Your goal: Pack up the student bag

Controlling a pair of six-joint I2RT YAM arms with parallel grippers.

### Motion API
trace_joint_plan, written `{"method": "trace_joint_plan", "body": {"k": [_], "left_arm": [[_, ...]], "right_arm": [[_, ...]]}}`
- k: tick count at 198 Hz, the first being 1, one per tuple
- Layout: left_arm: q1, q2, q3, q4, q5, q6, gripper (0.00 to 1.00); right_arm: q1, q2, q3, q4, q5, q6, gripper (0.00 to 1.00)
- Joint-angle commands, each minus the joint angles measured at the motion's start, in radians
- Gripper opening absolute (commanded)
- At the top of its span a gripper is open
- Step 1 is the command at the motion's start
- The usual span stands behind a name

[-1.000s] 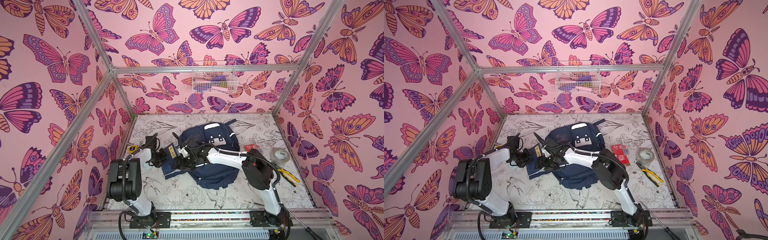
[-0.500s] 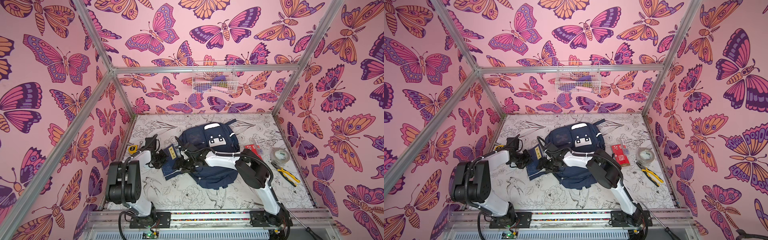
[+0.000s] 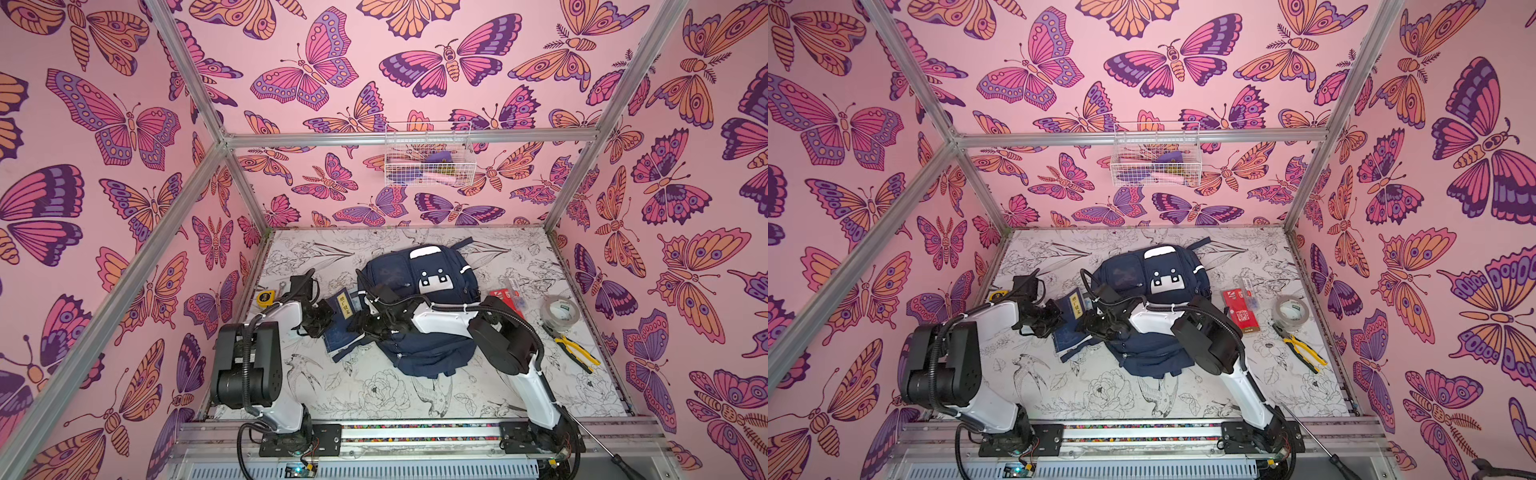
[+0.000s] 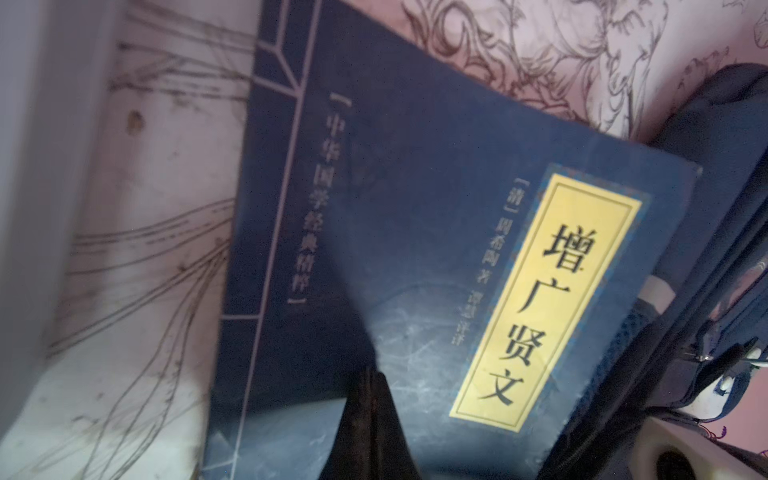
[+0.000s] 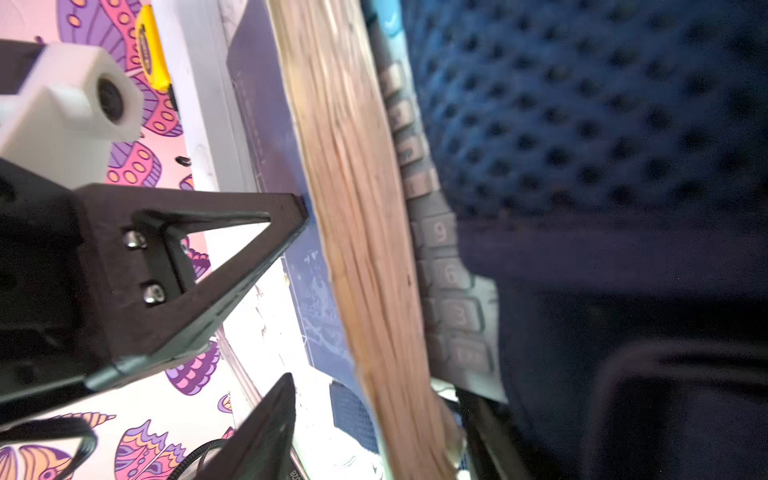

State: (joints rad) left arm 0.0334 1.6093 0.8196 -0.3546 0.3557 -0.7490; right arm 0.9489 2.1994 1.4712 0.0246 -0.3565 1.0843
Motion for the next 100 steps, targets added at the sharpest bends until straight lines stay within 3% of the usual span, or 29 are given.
{"method": "trace_joint_plan", "body": {"k": [1, 44, 100], "left_arm": [[-0.003, 0.023, -0.053, -0.113, -0.006, -0.001, 0.00], [-0.003, 0.027, -0.048, -0.113, -0.002, -0.001, 0.00], [-0.002, 0.028, -0.051, -0.111, -0.001, -0.004, 0.00]], "right_arm": [[-0.019, -0.038, -0.056, 0.078, 0.062, 0.015, 0.63], [-0.015, -0.031, -0.056, 0.211, -0.068, 0.035, 0.54], [-0.011, -0.054, -0.050, 0.196, -0.084, -0.005, 0.54]]}}
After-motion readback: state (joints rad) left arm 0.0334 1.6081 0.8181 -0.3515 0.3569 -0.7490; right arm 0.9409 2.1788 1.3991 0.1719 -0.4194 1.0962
